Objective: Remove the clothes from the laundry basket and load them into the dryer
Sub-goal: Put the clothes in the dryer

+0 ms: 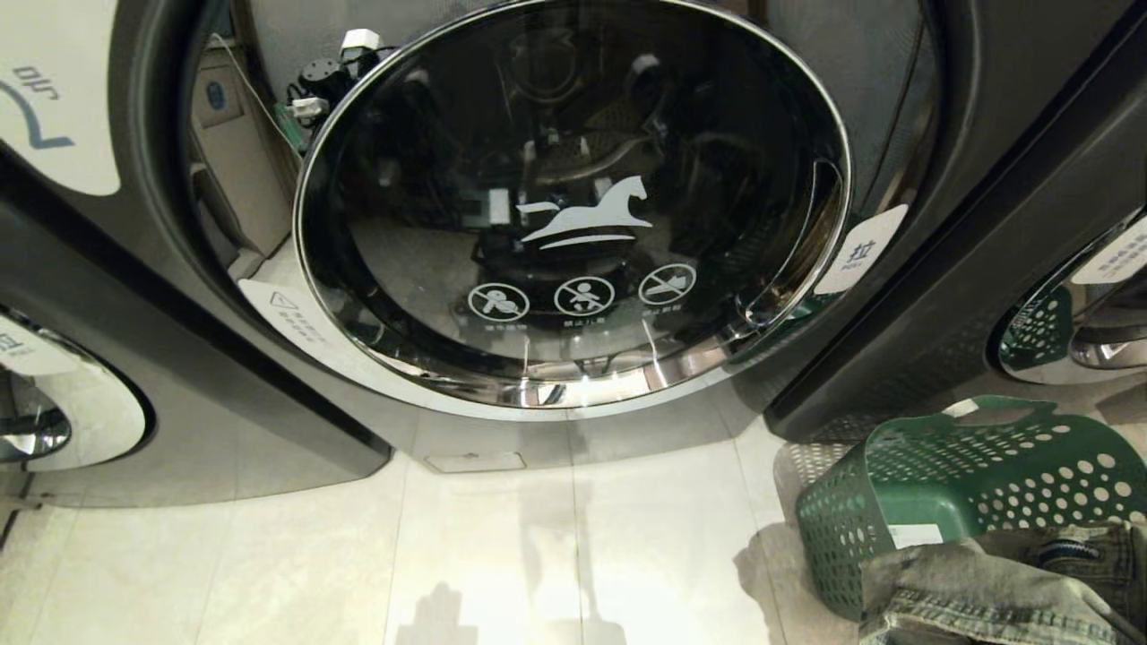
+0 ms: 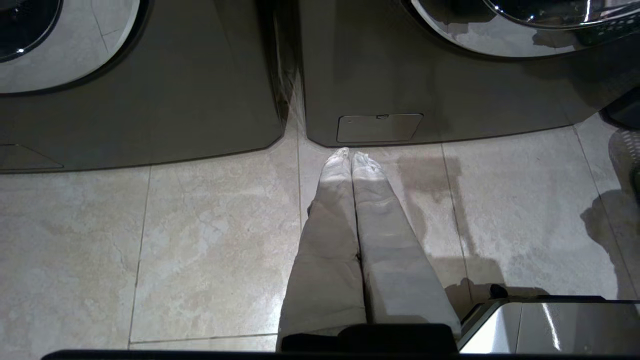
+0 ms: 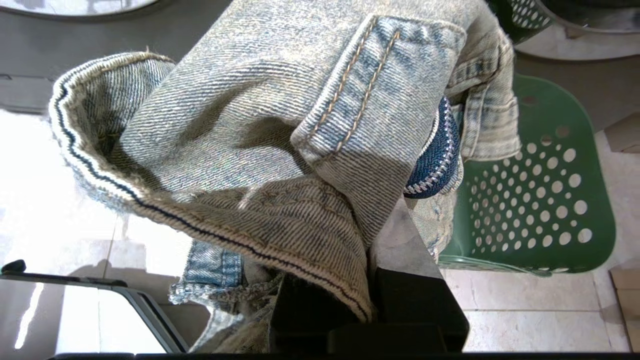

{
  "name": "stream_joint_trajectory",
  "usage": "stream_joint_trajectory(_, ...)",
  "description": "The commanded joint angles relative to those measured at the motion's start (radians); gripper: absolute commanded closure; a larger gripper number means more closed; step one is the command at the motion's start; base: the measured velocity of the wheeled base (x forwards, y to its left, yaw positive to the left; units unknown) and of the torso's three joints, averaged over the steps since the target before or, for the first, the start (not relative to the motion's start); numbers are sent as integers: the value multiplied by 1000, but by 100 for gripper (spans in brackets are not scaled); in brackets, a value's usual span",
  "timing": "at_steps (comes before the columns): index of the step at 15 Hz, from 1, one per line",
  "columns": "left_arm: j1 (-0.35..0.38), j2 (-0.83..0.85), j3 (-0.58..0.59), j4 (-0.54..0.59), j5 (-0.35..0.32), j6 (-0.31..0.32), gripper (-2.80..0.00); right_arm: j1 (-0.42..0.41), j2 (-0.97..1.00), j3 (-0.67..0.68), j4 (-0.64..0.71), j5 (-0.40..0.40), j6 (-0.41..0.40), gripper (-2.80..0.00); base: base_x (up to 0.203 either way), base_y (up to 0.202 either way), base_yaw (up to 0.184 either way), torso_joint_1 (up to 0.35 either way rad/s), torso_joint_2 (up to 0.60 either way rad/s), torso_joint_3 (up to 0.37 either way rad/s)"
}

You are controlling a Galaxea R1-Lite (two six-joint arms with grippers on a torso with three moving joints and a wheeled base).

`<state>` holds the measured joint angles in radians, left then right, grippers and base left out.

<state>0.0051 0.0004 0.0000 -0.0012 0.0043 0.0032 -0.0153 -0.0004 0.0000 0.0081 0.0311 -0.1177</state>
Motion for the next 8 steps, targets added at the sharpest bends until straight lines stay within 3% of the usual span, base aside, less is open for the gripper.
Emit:
stream_joint_trajectory(1,1,1,0,0,0,0,0,0,2,0,0,0,-3,0,0,0,0,-2,-2,206)
stream_joint_trajectory(4,0,1,0,0,0,0,0,0,2,0,1,-1,-6,0,0,0,0,29,-160,69)
stream_joint_trajectory(8,0,1,0,0,0,0,0,0,2,0,1,-2,-2,0,0,0,0,92,-406,-109)
